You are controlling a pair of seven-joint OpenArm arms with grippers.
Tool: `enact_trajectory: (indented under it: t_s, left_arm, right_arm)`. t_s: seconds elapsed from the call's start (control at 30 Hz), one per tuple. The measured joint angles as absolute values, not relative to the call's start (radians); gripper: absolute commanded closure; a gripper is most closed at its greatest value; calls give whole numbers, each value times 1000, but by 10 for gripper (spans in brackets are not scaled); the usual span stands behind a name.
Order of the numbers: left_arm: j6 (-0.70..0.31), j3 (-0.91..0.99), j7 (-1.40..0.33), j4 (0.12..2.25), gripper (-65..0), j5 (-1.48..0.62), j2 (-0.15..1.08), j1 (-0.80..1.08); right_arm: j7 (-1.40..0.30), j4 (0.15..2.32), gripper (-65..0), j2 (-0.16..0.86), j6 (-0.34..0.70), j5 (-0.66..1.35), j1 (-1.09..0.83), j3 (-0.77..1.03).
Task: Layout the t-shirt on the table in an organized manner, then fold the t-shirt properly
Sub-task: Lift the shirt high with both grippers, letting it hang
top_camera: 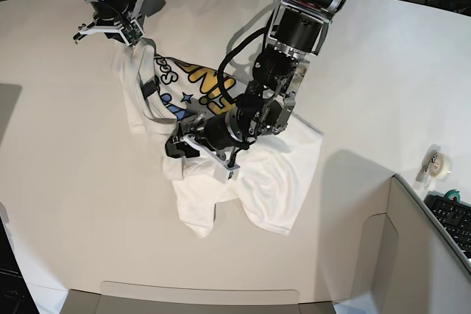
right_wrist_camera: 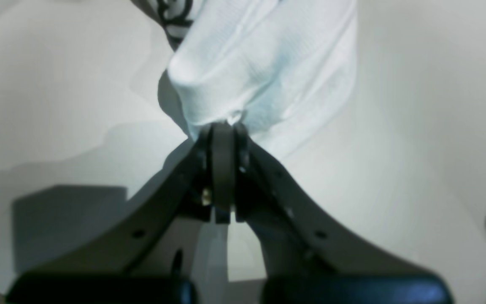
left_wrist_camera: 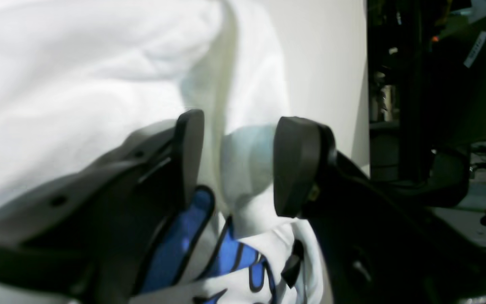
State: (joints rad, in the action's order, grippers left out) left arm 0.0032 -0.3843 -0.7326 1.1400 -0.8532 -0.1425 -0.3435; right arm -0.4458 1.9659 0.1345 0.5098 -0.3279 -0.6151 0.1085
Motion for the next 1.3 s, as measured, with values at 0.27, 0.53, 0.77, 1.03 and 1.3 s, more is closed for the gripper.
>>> enact_trajectory:
  t_s: [0.27,0.53,0.77,1.03,1.3]
  left_arm:
    - [3,-384,-730,1081,-253,-853,-149,-342]
    - [-6,-384,-736,1108,-6,-865,-147,-337]
    - [-51,-379,-731,1333,-2,-1008,-106,-342]
    - [-46,-248,-752,1423,-2,-1041,-83,-361]
    - [-45,-72,-739,1465,-2,-1158,-2,-369]
  right_arm:
    - [-446,1966,0,134,510,-328,-615,109]
    - [-453,1961,0,134,510,-327,-583,109]
    - [-455,1942,0,133,510,-328,-438,109]
    - [-454,1951,0,81,510,-339,-273,119]
    - [-453,1982,0,19,510,-336,-109,112]
